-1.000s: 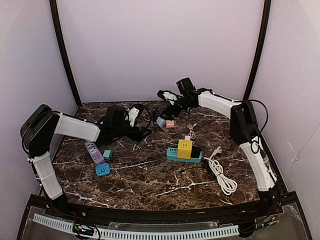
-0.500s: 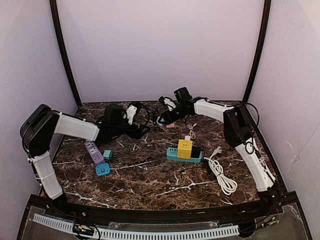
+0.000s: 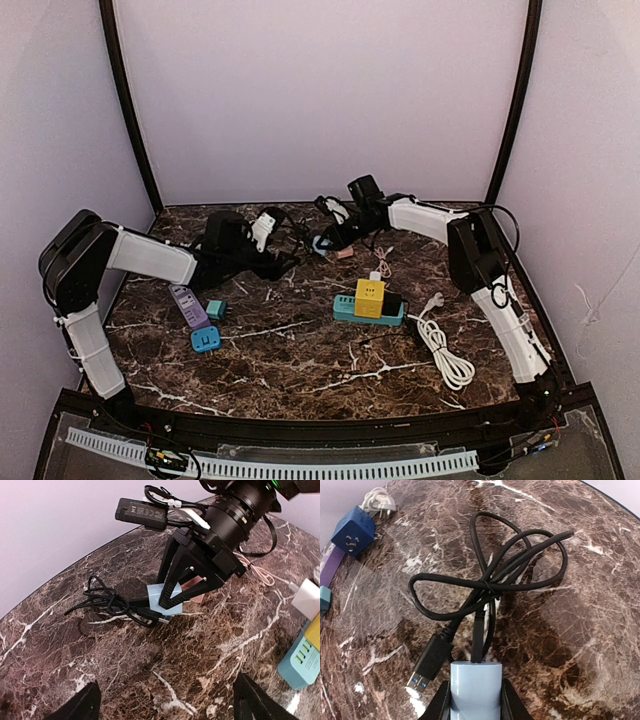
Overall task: Insert the plug
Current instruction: Pick up the plug from the center of the board.
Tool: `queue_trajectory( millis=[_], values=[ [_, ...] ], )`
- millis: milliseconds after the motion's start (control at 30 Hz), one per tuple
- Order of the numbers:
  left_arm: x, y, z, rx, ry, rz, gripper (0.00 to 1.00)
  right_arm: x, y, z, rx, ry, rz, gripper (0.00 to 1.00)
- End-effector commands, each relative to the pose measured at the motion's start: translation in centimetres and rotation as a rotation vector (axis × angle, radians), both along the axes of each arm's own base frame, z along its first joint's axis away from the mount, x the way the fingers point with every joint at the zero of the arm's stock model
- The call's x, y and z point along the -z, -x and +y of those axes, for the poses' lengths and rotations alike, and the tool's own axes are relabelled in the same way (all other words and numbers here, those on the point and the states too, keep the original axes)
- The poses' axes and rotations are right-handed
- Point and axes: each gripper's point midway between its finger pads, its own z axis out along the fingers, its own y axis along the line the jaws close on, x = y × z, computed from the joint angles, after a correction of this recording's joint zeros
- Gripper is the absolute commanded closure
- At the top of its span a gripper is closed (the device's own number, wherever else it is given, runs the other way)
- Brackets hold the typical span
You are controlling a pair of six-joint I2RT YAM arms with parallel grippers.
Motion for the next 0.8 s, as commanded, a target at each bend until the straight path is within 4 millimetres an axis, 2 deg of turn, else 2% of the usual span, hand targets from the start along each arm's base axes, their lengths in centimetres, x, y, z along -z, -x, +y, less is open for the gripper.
queue_trajectory(
  millis=[0,100,133,167,200,233,267,300,333,367,400,433,500,633,667,700,733,767],
  values=[
    [-3.5,2.1,-0.3,0.207,-0.127,-0.244,0.19,-8.8,2.6,0.8,-0.155,-0.089,-0.119,1.0],
    [-5.5,3.6,0.1,0.343,-0.282,-0.452,0.2,-13.6,4.5,0.4,-0.201,-0.102,-0.2,1.0],
    [-6.9,4.3,0.5,0.362,-0.284,-0.491,0.21,-14.9,5.3,0.2,-0.203,-0.101,-0.22,1.0],
    [-7.1,4.8,1.0,0.382,-0.3,-0.484,0.2,-16.3,6.0,-0.1,-0.198,-0.099,-0.24,1.0],
    [-9.1,5.3,1.5,0.391,-0.274,-0.505,0.21,-17.6,6.9,-0.3,-0.193,-0.101,-0.257,1.0],
    [-9.2,6.2,1.7,0.423,-0.245,-0.442,0.21,-18.5,7.9,-0.4,-0.189,-0.099,-0.272,1.0],
    [-11.0,6.9,2.2,0.42,-0.216,-0.446,0.21,-19.8,9.2,-0.2,-0.193,-0.105,-0.301,1.0],
    [-10.8,8.3,2.2,0.458,-0.172,-0.367,0.21,-21.6,10.7,-0.3,-0.196,-0.113,-0.345,1.0],
    [-12.4,9.5,2.5,0.472,-0.139,-0.367,0.21,-21.4,12.0,-0.2,-0.196,-0.094,-0.369,1.0],
    [-13.2,11.9,2.5,0.53,-0.078,-0.326,0.22,-21.7,13.4,0.0,-0.203,-0.071,-0.402,1.0],
    [-13.6,13.1,2.5,0.562,-0.049,-0.311,0.22,-22.0,14.8,0.2,-0.212,-0.048,-0.427,1.0],
    [-14.7,15.7,2.5,0.629,0.011,-0.298,0.23,-22.3,16.7,0.8,-0.235,-0.037,-0.441,1.0],
    [-16.7,18.7,2.8,0.688,0.091,-0.299,0.23,-23.2,19.6,0.9,-0.25,-0.047,-0.435,1.0],
    [-19.8,22.2,4.1,0.707,0.16,-0.364,0.22,-24.2,25.9,1.7,-0.284,-0.124,-0.393,1.0],
    [-19.3,23.0,4.3,0.725,0.138,-0.387,0.22,-23.9,26.9,1.8,-0.272,-0.12,-0.393,1.0],
    [-19.9,24.4,4.6,0.753,0.126,-0.438,0.21,-23.6,28.1,2.1,-0.272,-0.121,-0.383,1.0],
    [-18.8,25.2,4.7,0.792,0.064,-0.484,0.21,-23.0,28.8,2.1,-0.256,-0.107,-0.366,1.0],
    [-19.1,26.4,4.9,0.812,0.03,-0.549,0.2,-22.3,29.5,2.3,-0.245,-0.091,-0.352,1.0]
  ],
)
